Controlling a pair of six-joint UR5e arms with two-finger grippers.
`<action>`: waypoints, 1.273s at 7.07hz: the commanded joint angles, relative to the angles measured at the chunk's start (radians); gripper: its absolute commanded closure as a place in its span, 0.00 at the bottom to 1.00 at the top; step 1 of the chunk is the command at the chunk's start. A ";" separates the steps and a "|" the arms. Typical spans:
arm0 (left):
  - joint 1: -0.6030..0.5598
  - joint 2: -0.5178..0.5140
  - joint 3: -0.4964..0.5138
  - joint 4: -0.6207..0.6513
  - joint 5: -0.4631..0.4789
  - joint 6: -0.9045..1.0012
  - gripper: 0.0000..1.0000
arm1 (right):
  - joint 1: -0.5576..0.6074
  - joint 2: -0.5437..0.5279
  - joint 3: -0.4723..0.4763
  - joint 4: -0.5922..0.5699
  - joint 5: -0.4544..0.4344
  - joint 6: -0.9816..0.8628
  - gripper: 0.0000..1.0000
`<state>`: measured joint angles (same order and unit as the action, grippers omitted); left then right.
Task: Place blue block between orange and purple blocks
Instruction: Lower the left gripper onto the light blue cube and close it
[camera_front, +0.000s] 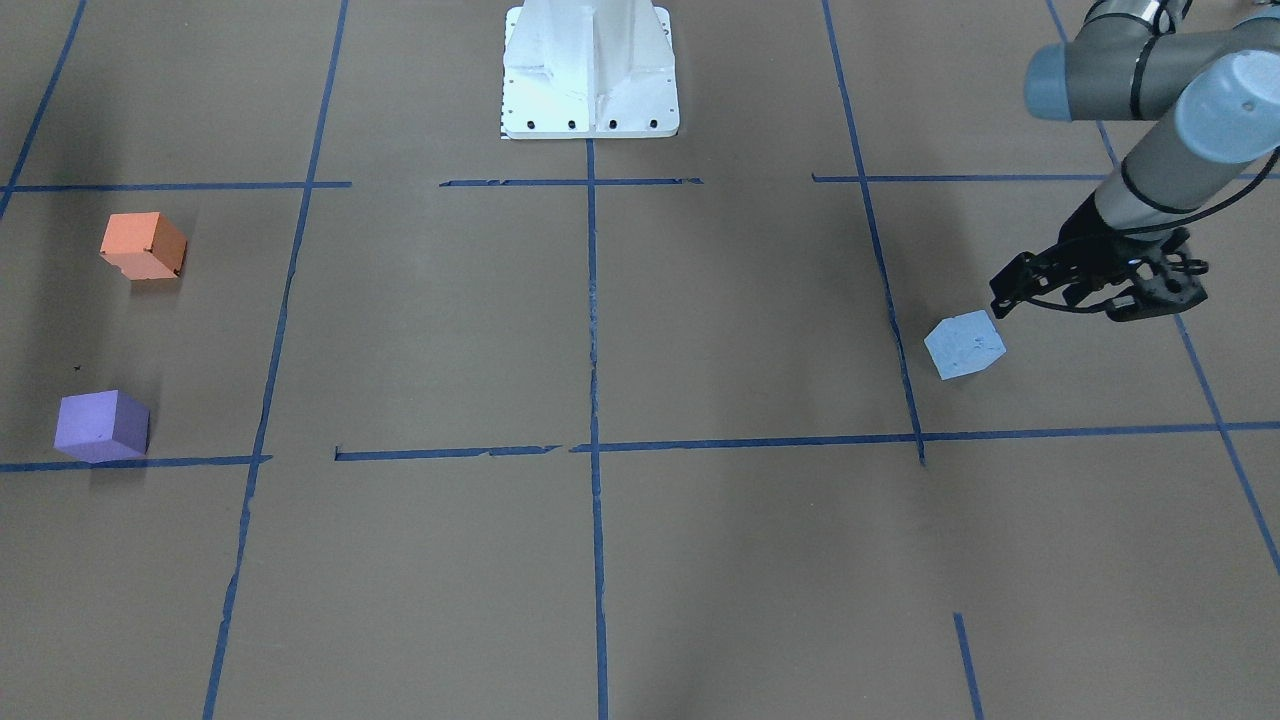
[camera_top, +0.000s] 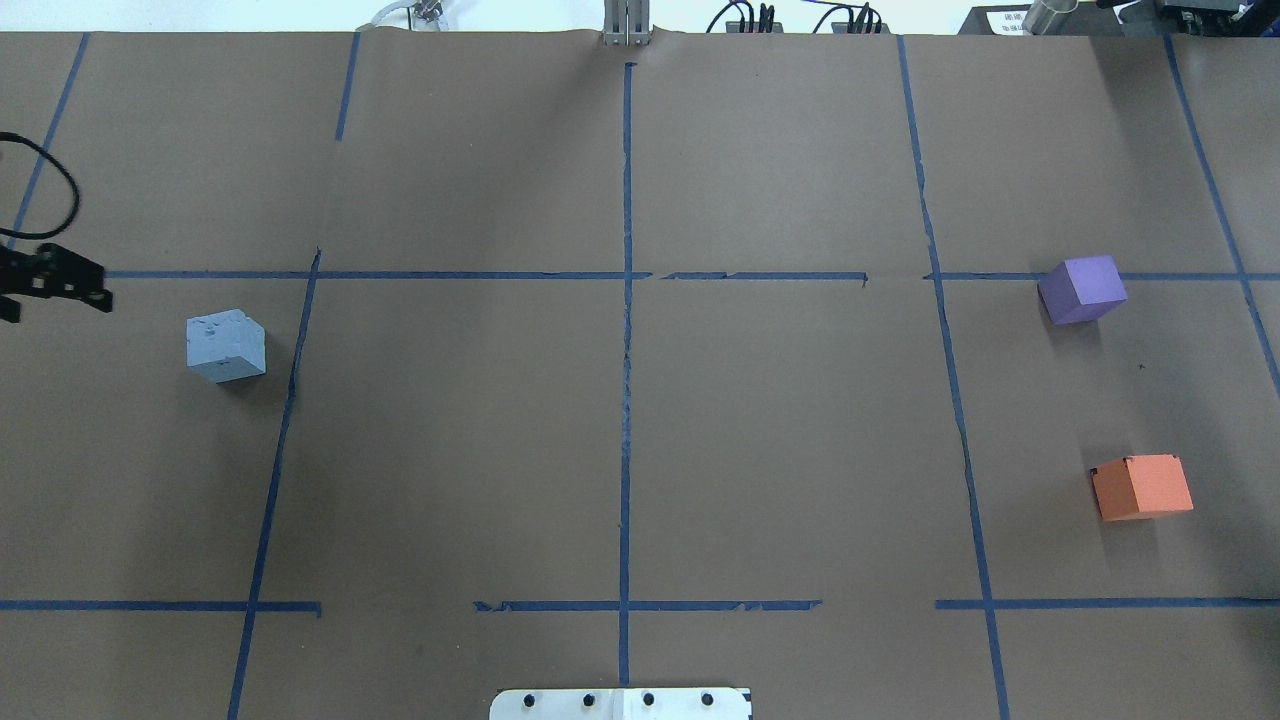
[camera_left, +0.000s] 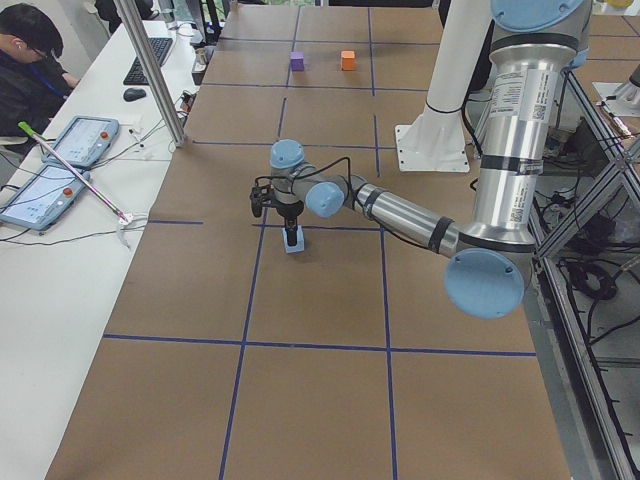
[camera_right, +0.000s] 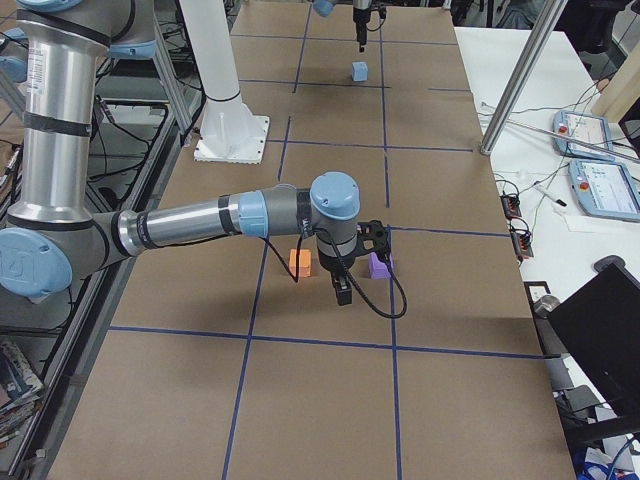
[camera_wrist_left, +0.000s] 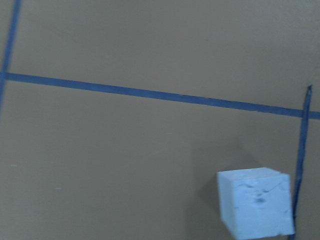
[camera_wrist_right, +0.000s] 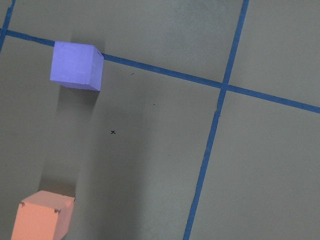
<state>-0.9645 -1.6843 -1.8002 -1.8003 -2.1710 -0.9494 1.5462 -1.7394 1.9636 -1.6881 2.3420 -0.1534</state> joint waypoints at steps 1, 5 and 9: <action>0.030 -0.015 0.027 -0.001 0.008 -0.011 0.00 | 0.000 -0.012 -0.002 -0.001 0.000 0.000 0.00; 0.073 -0.070 0.096 -0.010 0.025 -0.023 0.00 | 0.000 -0.020 -0.003 -0.001 0.002 -0.003 0.00; 0.085 -0.080 0.250 -0.163 0.027 -0.022 0.00 | 0.000 -0.020 -0.008 -0.001 0.002 -0.003 0.00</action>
<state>-0.8859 -1.7569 -1.6072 -1.8914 -2.1437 -0.9664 1.5463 -1.7592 1.9565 -1.6889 2.3438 -0.1564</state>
